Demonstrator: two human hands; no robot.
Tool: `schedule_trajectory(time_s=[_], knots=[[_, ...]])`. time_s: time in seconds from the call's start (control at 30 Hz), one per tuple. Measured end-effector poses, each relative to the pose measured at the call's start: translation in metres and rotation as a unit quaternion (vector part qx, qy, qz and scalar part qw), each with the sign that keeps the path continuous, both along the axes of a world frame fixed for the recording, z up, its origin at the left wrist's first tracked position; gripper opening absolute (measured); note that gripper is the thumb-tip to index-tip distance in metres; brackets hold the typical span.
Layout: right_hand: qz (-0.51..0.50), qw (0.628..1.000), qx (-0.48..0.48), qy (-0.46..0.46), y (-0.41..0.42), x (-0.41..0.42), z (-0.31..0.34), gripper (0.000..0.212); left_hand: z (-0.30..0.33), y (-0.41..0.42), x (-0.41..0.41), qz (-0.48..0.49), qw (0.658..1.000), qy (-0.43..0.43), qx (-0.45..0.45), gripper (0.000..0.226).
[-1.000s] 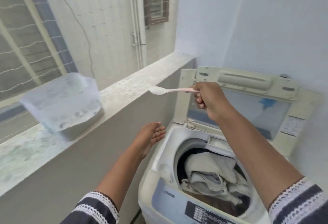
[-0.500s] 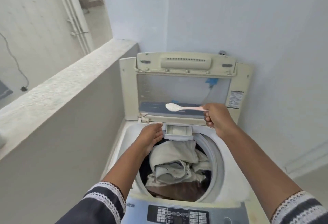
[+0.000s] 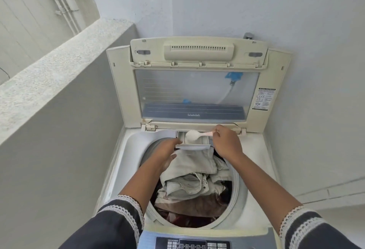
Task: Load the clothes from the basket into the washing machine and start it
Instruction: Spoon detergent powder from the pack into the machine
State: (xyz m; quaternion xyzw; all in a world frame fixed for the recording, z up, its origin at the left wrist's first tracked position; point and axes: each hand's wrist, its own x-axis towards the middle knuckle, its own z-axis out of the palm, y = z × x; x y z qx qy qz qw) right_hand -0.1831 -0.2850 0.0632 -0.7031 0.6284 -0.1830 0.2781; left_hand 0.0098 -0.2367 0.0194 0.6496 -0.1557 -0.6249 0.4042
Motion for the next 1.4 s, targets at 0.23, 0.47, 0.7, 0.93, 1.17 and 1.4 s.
schedule_trajectory(time_s=[0.23, 0.47, 0.7, 0.93, 1.17, 1.4], knots=[[0.256, 0.859, -0.367, 0.249, 0.019, -0.010, -0.032, 0.033, -0.014, -0.001, -0.002, -0.007, 0.999, 0.050, -0.007, 0.005], [0.258, 0.830, -0.431, 0.243, 0.029, -0.032, -0.037, 0.029, -0.004, 0.011, 0.004, -0.015, 0.999, 0.023, -0.025, 0.048], [0.010, 0.946, -0.313, -0.085, 0.040, 0.002, 0.013, 0.033, 0.038, 0.035, 0.013, 0.044, 0.992, -0.030, -0.114, 0.044], [0.049, 0.920, -0.253, -0.294, 0.057, 0.093, 0.082, 0.026, 0.129, 0.092, 0.057, 0.032, 0.913, -0.293, -0.282, 0.043], [0.195, 0.858, -0.254, -0.401, 0.124, 0.201, 0.145, 0.026, 0.201, 0.190, 0.126, 0.074, 0.761, -0.563, -0.314, 0.048], [0.322, 0.787, -0.311, -0.425, 0.193, 0.270, 0.200, 0.025, 0.240, 0.287, 0.169, 0.199, 0.492, -0.792, -0.301, 0.066]])
